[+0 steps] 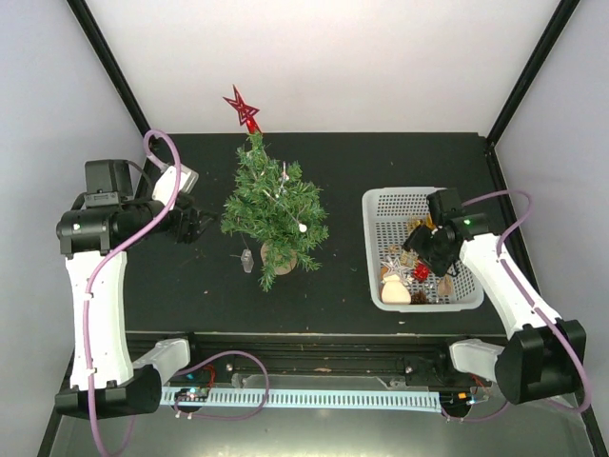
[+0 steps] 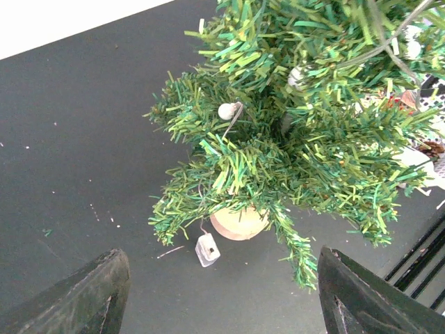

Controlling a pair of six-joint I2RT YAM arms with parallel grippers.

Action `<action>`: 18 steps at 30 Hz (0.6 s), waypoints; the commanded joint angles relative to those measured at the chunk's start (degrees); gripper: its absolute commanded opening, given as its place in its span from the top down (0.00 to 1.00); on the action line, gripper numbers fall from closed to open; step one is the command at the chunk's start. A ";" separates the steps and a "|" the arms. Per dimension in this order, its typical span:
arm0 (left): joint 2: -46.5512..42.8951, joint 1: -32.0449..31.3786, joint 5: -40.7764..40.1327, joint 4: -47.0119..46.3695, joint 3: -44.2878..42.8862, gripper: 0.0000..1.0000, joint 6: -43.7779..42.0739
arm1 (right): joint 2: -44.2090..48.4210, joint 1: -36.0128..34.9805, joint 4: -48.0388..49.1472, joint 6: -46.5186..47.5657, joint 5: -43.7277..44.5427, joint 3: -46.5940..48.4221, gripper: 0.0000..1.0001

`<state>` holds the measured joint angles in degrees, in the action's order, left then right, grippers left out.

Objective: Decorate the small christmas tree

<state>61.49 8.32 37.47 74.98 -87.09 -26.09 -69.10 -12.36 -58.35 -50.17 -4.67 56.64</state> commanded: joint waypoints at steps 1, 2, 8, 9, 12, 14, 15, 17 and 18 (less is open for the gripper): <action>0.69 0.54 0.29 -3.09 1.81 0.26 2.59 | -1.72 2.34 1.44 -1.99 -0.02 -2.75 0.30; 0.81 0.48 0.51 -3.58 2.10 0.26 2.85 | -2.14 2.68 1.31 -1.88 0.45 -3.10 0.30; 1.48 0.48 1.47 -5.25 2.52 0.26 3.37 | -4.01 4.34 2.80 -0.47 0.75 -5.82 0.31; 1.52 0.56 1.65 -5.28 2.61 0.26 3.33 | -4.29 4.41 3.15 -0.40 0.80 -6.21 0.31; 1.75 0.58 2.17 -5.46 2.79 0.26 3.16 | -4.99 4.64 4.23 -0.27 0.74 -7.16 0.32; 1.83 0.69 2.38 -5.43 3.03 0.26 3.08 | -5.52 4.71 5.02 -0.08 0.80 -7.81 0.34; 1.90 0.70 2.52 -5.53 3.06 0.26 3.06 | -5.69 4.76 5.45 -0.04 0.79 -8.10 0.35; 2.01 0.82 2.80 -5.87 3.26 0.26 3.08 | -6.31 5.04 6.29 0.14 0.54 -8.87 0.39; 2.09 0.97 2.91 -6.02 3.25 0.26 3.13 | -6.57 5.18 6.74 0.14 0.27 -9.21 0.41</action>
<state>63.13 8.58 38.65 70.57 -84.16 -23.51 -74.89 -8.01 -54.37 -50.33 -4.64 48.75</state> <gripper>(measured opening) 0.738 0.620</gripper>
